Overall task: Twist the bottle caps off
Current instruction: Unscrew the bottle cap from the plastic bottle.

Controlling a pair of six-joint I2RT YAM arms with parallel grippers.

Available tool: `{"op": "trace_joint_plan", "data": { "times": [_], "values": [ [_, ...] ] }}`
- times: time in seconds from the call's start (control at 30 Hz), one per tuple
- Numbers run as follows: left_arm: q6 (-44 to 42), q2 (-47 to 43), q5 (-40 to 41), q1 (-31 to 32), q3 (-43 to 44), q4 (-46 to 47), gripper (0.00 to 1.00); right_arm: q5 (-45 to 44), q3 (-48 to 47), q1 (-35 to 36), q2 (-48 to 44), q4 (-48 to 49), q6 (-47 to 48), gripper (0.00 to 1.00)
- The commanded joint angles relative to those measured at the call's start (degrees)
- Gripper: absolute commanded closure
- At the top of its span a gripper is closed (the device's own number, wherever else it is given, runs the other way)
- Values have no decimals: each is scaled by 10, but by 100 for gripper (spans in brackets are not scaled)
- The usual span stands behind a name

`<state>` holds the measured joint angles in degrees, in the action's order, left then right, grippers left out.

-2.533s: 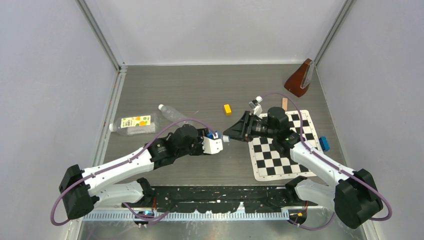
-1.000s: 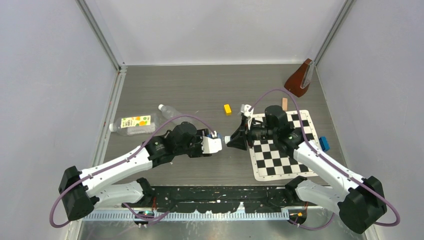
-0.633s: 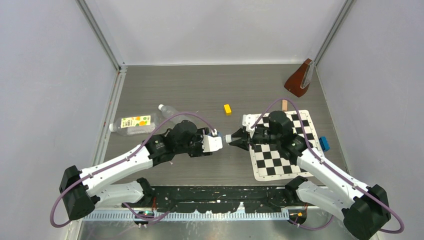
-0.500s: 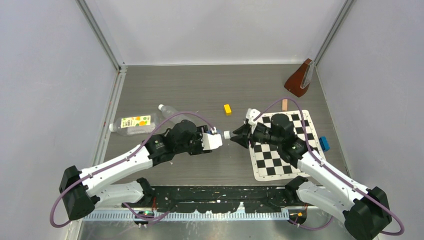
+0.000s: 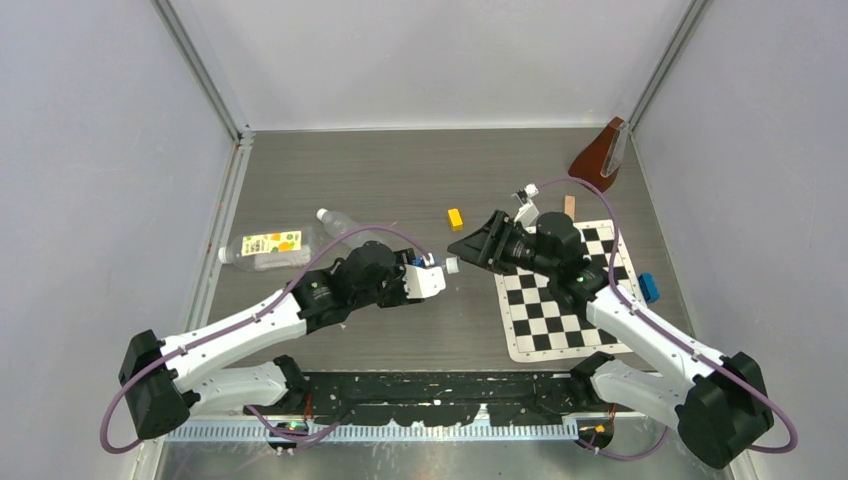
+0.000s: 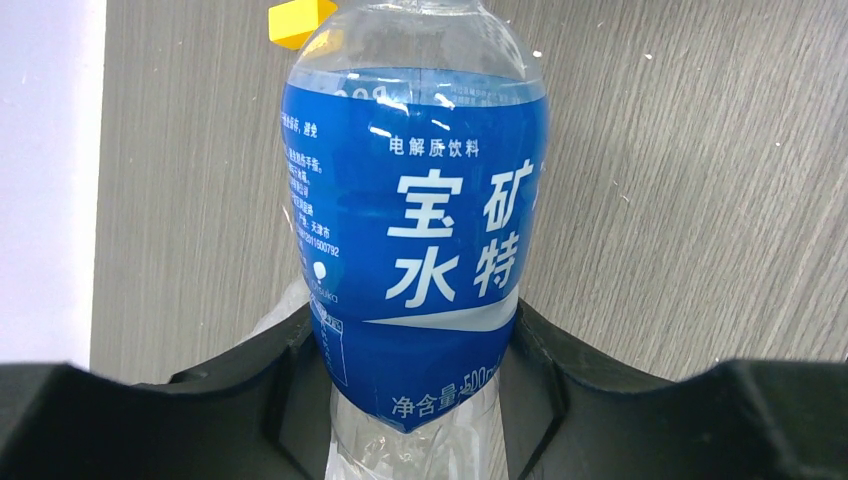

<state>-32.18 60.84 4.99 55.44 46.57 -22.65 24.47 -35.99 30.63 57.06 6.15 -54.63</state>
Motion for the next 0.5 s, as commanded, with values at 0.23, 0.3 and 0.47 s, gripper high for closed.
{"op": "trace_joint_plan", "data": {
  "times": [0.23, 0.3, 0.47],
  "values": [
    [0, -1, 23, 3, -5, 31, 89, 55, 5, 2, 24, 53, -130, 58],
    [0, -3, 26, 3, -8, 33, 89, 58, 7, 2, 21, 51, -129, 61],
    [-1, 0, 24, 3, -9, 33, 89, 82, 11, 2, 23, 69, -133, 52]
  ]
}}
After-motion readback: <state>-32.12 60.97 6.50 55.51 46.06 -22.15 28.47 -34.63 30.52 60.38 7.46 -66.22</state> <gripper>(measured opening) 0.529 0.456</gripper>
